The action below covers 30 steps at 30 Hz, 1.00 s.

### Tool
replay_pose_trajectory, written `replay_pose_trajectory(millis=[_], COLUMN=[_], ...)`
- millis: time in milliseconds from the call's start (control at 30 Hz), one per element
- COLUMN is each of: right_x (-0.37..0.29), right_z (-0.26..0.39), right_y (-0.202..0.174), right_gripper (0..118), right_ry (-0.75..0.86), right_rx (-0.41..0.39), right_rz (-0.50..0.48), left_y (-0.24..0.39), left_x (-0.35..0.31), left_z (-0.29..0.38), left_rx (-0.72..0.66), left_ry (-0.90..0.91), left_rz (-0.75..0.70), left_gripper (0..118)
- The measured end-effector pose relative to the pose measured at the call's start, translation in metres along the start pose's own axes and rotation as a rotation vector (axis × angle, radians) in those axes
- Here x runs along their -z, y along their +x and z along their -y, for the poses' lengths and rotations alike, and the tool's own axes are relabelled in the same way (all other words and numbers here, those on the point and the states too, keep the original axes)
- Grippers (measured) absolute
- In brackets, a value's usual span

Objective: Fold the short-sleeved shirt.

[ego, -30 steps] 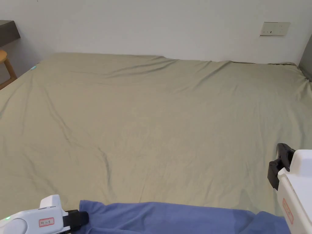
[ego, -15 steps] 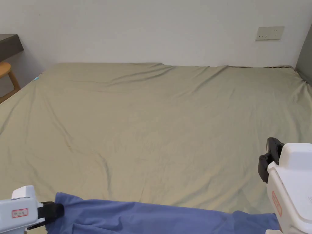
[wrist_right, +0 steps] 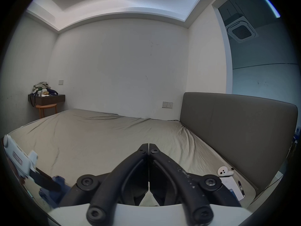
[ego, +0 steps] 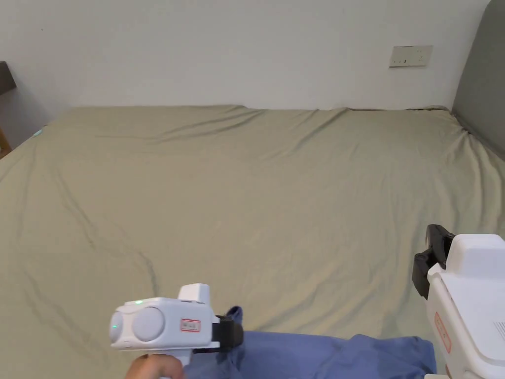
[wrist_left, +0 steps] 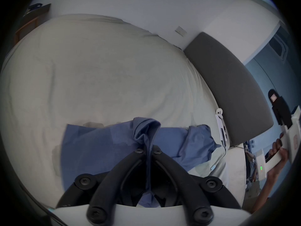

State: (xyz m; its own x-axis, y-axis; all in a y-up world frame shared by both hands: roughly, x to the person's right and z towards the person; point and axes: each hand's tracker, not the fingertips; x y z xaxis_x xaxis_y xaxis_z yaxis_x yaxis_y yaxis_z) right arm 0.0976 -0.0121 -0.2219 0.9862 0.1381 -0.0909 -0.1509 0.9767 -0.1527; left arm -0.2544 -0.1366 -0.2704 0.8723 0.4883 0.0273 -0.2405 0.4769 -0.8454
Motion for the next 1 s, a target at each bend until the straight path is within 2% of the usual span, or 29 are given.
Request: replay_pose_trajectory(millis=[167, 233, 267, 300, 333, 367, 400, 567, 633, 667, 767, 800, 1000], right_x=[-0.005, -0.007, -0.008, -0.008, -0.009, -0.009, -0.009, -0.009, -0.01, -0.01, -0.01, -0.01, -0.008], right_z=[0.002, 0.003, 0.003, 0.004, 0.004, 0.004, 0.004, 0.003, 0.002, 0.002, 0.0, 0.0, 0.001], right_y=[0.017, 0.023, 0.025, 0.027, 0.029, 0.03, 0.031, 0.032, 0.031, 0.03, 0.028, 0.027, 0.025], right_gripper=[2, 2, 2, 2, 2, 2, 2, 2, 2, 2, 2, 2, 2], right_ry=[-0.006, -0.007, -0.009, -0.007, -0.007, -0.008, -0.009, -0.01, -0.007, -0.005, -0.001, 0.001, -0.003], right_rx=[0.002, 0.012, 0.013, 0.013, 0.013, 0.013, 0.015, 0.028, 0.026, 0.024, 0.021, 0.021, 0.027], right_rz=[0.03, 0.038, 0.043, 0.049, 0.054, 0.056, 0.06, 0.061, 0.057, 0.055, 0.046, 0.045, 0.035], left_y=[0.027, 0.035, 0.037, 0.038, 0.04, 0.041, 0.043, 0.05, 0.052, 0.052, 0.049, 0.047, 0.038], left_x=[0.046, 0.059, 0.061, 0.063, 0.063, 0.062, 0.059, 0.022, -0.001, -0.01, -0.031, -0.034, -0.022], left_z=[0.014, 0.018, 0.019, 0.02, 0.021, 0.023, 0.023, 0.017, 0.018, 0.02, 0.026, 0.028, 0.044], left_rx=[-0.005, 0.003, -0.001, -0.007, -0.011, -0.011, -0.004, 0.063, 0.114, 0.139, 0.191, 0.209, 0.279], left_ry=[-0.068, -0.113, -0.117, -0.115, -0.115, -0.11, -0.096, 0.083, 0.208, 0.26, 0.385, 0.405, 0.384], left_rz=[0.003, -0.017, -0.02, -0.016, -0.011, -0.002, 0.012, -0.028, -0.065, -0.083, -0.162, -0.195, -0.312], left_gripper=[4, 12, 28, 65, 91, 109, 116, 106, 96, 86, 19, 0, 0])
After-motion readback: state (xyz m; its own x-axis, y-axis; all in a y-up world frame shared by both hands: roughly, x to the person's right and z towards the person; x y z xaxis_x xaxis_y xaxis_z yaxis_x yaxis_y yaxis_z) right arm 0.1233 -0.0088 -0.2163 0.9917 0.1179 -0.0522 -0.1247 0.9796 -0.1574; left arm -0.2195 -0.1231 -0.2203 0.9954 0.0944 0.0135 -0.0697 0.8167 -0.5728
